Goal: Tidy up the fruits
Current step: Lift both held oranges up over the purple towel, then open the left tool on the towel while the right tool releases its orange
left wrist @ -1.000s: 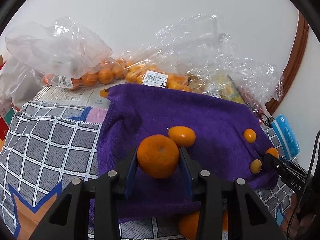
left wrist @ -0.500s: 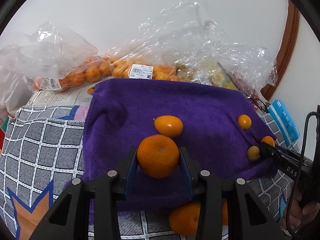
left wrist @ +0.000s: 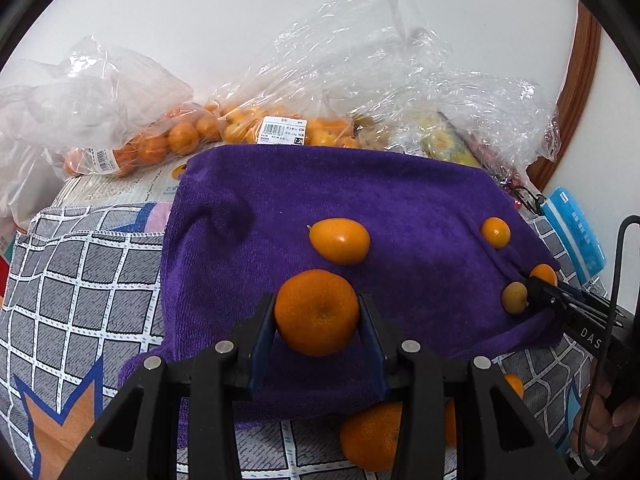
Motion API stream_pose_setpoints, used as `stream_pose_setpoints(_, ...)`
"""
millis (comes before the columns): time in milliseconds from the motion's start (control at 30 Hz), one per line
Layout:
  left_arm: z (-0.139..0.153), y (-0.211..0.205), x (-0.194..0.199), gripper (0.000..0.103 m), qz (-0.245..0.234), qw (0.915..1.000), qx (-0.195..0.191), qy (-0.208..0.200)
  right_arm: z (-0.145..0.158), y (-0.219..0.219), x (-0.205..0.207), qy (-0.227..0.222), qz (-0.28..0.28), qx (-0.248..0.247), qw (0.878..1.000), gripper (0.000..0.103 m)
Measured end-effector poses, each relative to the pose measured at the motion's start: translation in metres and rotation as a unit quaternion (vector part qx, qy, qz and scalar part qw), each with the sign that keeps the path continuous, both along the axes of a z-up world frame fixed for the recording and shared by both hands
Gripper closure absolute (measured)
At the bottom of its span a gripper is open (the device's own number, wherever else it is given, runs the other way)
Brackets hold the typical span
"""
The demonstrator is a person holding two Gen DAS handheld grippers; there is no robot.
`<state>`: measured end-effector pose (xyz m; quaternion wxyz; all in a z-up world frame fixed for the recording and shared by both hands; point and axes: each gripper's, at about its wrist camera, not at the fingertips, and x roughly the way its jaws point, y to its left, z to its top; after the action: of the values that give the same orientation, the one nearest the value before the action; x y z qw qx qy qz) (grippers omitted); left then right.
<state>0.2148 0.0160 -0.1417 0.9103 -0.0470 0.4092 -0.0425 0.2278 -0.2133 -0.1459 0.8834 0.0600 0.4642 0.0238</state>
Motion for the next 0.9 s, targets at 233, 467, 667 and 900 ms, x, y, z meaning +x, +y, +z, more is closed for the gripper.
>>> stream_pose_setpoints(233,0.0,0.001,0.0,0.063,0.002,1.0,-0.001,-0.001,0.0,0.003,-0.001,-0.002,0.004,-0.013,1.0,0.071)
stream_pose_setpoints(467,0.005,0.0,-0.004,0.049,-0.004,0.9999,0.0,-0.014,0.01,0.006,-0.006,-0.032,0.015,-0.015,0.999,0.059)
stream_pose_setpoints(667,0.009,0.002,-0.005,0.049,-0.001,0.9998,-0.007,-0.016,0.027,0.009,-0.016,-0.071,0.017,-0.019,0.997,0.056)
stream_pose_setpoints(900,0.025,0.001,-0.016,0.049,-0.004,0.9994,-0.015,-0.031,0.045,0.016,-0.033,-0.073,0.003,-0.032,0.997,0.056)
